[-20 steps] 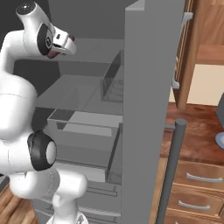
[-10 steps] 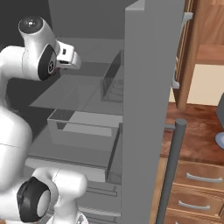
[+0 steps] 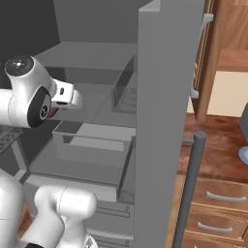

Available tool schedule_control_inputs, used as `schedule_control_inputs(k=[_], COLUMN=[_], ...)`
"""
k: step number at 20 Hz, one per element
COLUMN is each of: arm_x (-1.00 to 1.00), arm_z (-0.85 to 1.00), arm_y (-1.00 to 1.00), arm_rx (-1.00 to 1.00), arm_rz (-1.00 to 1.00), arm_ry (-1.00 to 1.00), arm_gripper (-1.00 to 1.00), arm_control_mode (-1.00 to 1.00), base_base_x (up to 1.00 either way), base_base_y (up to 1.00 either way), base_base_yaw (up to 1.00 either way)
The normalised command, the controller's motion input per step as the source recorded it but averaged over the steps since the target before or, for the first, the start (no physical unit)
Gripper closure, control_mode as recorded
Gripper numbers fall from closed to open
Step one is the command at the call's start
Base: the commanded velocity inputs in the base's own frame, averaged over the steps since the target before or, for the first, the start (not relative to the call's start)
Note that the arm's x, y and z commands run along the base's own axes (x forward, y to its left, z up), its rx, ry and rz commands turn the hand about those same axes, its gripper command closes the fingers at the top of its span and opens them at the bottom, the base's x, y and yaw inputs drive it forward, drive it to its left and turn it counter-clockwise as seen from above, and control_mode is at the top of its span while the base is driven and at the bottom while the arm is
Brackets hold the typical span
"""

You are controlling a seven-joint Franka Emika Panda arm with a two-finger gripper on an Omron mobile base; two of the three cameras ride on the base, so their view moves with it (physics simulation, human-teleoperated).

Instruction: Move the hot dog bun to the plate on the dining table and place the condiment next to that plate. Then navigate to the fridge and take the sausage and place it on the plate as well.

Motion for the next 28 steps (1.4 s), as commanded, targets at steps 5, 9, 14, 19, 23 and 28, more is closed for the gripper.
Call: schedule_control_inputs(k=[5, 9, 14, 19, 23, 28], arm_x=[-0.10, 0.00, 0.00, 0.00, 0.00, 0.00], arm_z=[-0.34, 0.00, 0.00, 0.00, 0.00, 0.00], arm_y=[-0.04, 0.00, 0.00, 0.00, 0.00, 0.00], arm_rx=[0.00, 0.00, 0.00, 0.00, 0.00, 0.00], arm_rz=[0.00, 0.00, 0.00, 0.00, 0.00, 0.00], arm_ry=[0.03, 0.00, 0.00, 0.00, 0.00, 0.00], arm_gripper=[1.00, 1.00, 1.00, 1.00, 1.00, 1.00], arm_control_mode=[1.00, 1.00, 1.00, 1.00, 1.00, 1.00], base_base_x=[-0.11, -0.98, -1.00, -0.54, 0.00, 0.00], base_base_y=[-0.01, -0.01, 0.00, 0.00, 0.00, 0.00], base_base_yaw=[0.00, -0.02, -0.10, -0.71, -1.00, -1.00])
